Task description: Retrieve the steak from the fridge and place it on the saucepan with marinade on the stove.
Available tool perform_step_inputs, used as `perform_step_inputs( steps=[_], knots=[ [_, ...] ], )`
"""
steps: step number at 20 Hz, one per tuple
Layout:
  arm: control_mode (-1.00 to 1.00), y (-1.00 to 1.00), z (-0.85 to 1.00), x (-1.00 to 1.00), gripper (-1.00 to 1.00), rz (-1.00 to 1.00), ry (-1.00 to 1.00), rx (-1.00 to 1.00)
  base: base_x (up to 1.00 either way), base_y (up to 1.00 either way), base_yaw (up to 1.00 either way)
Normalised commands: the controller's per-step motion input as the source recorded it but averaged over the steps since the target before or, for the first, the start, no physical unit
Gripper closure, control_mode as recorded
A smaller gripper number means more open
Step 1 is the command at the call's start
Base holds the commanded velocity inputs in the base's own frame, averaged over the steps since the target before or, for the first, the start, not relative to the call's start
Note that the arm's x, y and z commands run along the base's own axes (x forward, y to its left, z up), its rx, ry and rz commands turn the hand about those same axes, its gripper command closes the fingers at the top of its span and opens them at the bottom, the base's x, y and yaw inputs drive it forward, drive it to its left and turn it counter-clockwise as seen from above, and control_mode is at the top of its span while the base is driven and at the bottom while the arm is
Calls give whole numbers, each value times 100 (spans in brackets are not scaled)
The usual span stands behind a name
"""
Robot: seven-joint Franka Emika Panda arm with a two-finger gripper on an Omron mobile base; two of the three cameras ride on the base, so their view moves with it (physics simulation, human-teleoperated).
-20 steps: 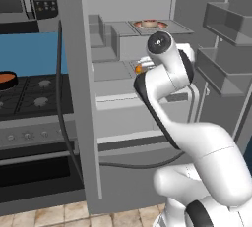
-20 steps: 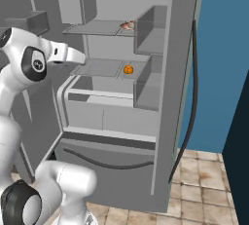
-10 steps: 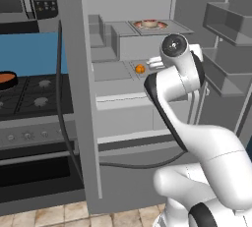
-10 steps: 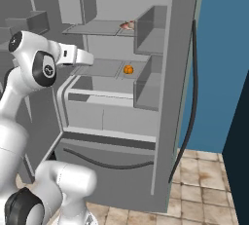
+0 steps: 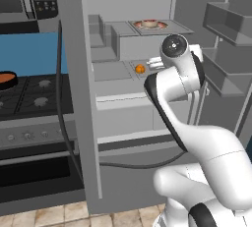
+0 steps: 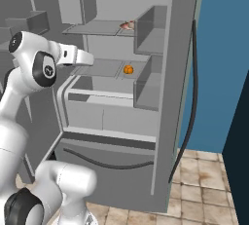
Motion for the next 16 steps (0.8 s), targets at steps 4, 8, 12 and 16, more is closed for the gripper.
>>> perform_step_inputs(
  steps=[4, 8, 12, 16],
  knots=[
    [-100, 0, 0, 0, -100, 0, 0, 0, 0, 0, 0],
    [-100, 0, 0, 0, -100, 0, 0, 0, 0, 0, 0],
    [-100, 0, 0, 0, -100, 0, 0, 0, 0, 0, 0],
    [100, 1, 0, 0, -100, 0, 0, 0, 0, 1, 0]
  ],
)
